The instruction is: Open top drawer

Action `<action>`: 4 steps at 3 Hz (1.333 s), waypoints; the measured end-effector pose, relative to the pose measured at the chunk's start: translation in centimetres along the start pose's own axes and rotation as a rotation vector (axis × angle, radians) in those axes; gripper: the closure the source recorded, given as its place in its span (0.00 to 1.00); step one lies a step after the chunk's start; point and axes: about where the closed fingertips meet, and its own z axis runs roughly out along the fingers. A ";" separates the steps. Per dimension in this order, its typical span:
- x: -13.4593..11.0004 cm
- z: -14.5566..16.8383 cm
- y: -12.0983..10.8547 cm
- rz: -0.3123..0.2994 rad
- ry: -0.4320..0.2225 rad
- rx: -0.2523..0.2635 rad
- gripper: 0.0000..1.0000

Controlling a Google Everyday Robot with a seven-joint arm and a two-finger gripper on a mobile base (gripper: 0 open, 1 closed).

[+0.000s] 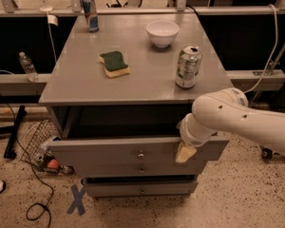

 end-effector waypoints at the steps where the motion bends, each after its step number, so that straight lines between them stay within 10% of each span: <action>1: 0.5 0.1 -0.4 0.017 0.001 -0.017 0.48; 3: 2.7 -1.0 1.9 0.082 0.010 -0.038 0.95; 4: 2.7 -1.0 1.9 0.082 0.010 -0.038 1.00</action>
Offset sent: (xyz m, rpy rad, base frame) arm -0.0112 -0.0247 0.0052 0.0104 0.0368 -0.0489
